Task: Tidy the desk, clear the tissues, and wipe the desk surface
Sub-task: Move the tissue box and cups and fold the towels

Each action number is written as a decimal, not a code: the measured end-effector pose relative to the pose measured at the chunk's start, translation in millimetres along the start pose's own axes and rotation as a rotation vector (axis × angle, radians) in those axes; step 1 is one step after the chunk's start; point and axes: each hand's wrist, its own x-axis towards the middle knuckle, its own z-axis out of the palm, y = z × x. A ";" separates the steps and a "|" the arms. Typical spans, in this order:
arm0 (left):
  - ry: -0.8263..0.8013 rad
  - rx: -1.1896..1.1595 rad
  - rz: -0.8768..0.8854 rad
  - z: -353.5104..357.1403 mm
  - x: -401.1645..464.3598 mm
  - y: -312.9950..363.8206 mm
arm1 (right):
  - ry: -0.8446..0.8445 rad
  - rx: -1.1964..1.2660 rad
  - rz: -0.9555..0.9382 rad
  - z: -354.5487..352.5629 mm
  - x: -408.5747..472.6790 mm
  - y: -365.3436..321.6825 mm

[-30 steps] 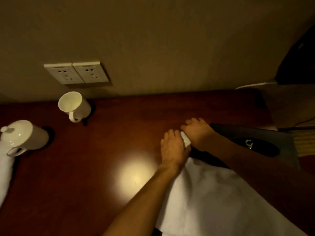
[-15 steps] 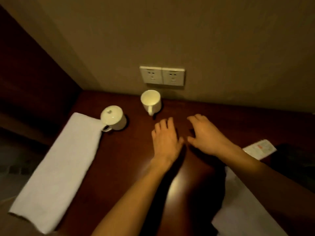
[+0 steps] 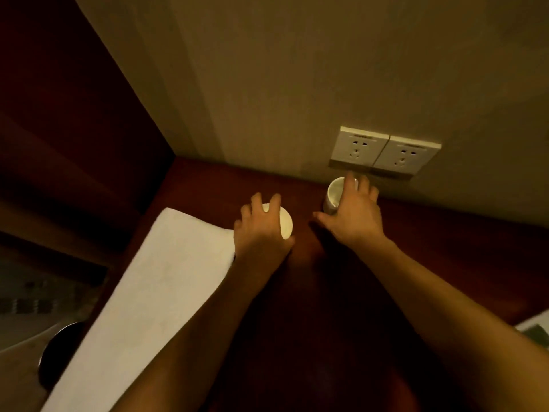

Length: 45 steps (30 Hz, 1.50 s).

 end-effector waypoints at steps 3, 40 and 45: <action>0.010 0.000 0.059 2.9 2.2 -1.9 | -0.007 -0.017 0.044 4.2 15.2 -2.6; -0.258 0.074 0.536 119.0 -39.9 511.1 | 0.086 -0.077 0.353 -176.0 -44.7 487.2; -0.240 0.055 0.510 124.8 -41.5 518.7 | 0.051 -0.064 0.353 -174.4 -45.4 499.8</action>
